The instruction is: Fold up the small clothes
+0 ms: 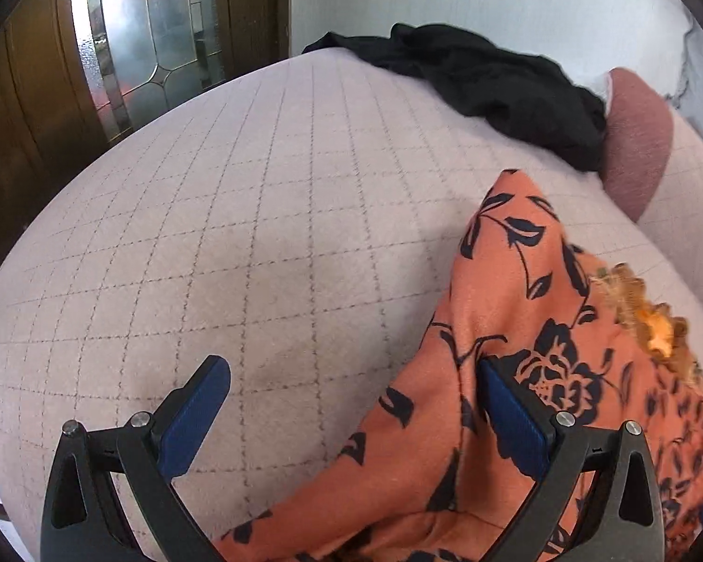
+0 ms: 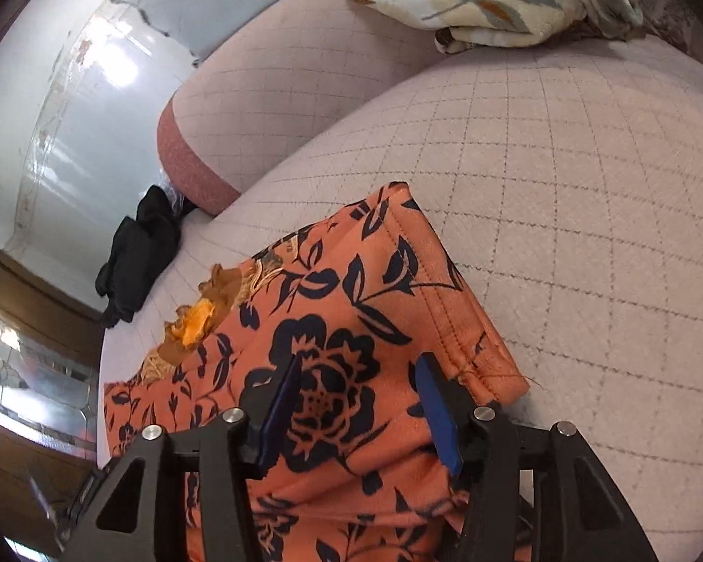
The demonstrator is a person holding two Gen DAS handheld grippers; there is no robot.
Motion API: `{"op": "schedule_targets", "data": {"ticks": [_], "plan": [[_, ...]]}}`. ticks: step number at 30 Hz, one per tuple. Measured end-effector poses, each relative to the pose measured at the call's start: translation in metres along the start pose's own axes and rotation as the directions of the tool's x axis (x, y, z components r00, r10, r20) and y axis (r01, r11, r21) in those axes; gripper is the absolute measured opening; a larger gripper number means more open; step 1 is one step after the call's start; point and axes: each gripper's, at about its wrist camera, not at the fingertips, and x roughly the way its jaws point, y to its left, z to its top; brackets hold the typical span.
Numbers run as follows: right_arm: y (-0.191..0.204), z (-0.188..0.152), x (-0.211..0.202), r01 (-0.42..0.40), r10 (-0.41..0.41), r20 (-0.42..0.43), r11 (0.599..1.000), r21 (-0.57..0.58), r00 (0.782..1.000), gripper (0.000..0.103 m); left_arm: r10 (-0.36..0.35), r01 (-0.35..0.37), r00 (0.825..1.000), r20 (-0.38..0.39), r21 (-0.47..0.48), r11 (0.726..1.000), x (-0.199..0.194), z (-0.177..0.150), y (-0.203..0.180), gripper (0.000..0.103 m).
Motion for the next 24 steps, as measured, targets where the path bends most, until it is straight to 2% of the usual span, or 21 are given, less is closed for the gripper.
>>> {"op": "schedule_targets", "data": {"ticks": [4, 7, 9, 11, 12, 13, 14, 17, 19, 21, 23, 24], "plan": [[0.008, 0.006, -0.022, -0.021, 0.024, 0.042, 0.997, -0.068, 0.999, 0.055, 0.019, -0.019, 1.0, 0.002, 0.002, 1.0, 0.005, 0.001, -0.002, 0.103], [0.016, 0.01, -0.021, -0.053, 0.06, 0.073, 0.994, -0.092, 0.996, 0.055, 0.033, -0.034, 0.999, 0.019, 0.045, 0.998, 0.003, 0.003, -0.008, 0.103], [0.021, 0.014, -0.006, -0.056, 0.06, 0.036, 0.994, -0.096, 0.998, 0.055, 0.044, -0.048, 0.998, 0.038, 0.102, 0.994, 0.001, 0.003, -0.012, 0.103], [0.015, 0.01, 0.03, 0.002, -0.008, -0.08, 0.997, -0.078, 0.997, 0.055, 0.046, -0.053, 0.998, 0.05, 0.153, 0.987, -0.003, 0.004, -0.013, 0.103], [0.013, 0.007, 0.035, 0.019, -0.024, -0.076, 0.997, -0.074, 0.997, 0.051, 0.036, -0.045, 0.998, 0.054, 0.171, 0.984, -0.008, 0.004, -0.011, 0.103], [0.014, 0.006, 0.027, 0.013, -0.016, -0.04, 0.997, -0.074, 0.999, 0.051, 0.016, -0.027, 0.998, 0.063, 0.189, 0.982, -0.016, 0.005, -0.008, 0.103], [0.017, 0.005, 0.019, 0.012, -0.015, -0.047, 0.997, -0.071, 0.999, 0.051, 0.003, -0.019, 0.997, 0.075, 0.207, 0.978, -0.024, 0.005, 0.001, 0.103], [0.018, -0.008, -0.009, -0.054, 0.047, -0.093, 0.996, -0.071, 0.995, 0.051, 0.02, -0.068, 0.987, 0.162, 0.295, 0.953, -0.062, -0.005, 0.021, 0.103], [0.017, -0.021, -0.036, -0.034, 0.023, -0.089, 0.991, -0.126, 0.996, 0.051, 0.01, -0.076, 0.98, 0.198, 0.327, 0.942, -0.084, -0.016, 0.045, 0.103], [0.012, -0.039, -0.064, -0.038, 0.024, -0.091, 0.987, -0.153, 0.996, 0.051, -0.015, -0.045, 0.983, 0.184, 0.315, 0.948, -0.101, -0.024, 0.074, 0.103], [0.002, -0.053, -0.091, -0.047, 0.032, -0.1, 0.987, -0.152, 0.994, 0.055, -0.065, 0.019, 0.986, 0.152, 0.288, 0.957, -0.119, -0.038, 0.111, 0.103], [-0.004, -0.06, -0.104, -0.048, 0.034, -0.099, 0.988, -0.147, 0.994, 0.057, -0.069, 0.029, 0.988, 0.141, 0.273, 0.962, -0.127, -0.049, 0.127, 0.103]]}}
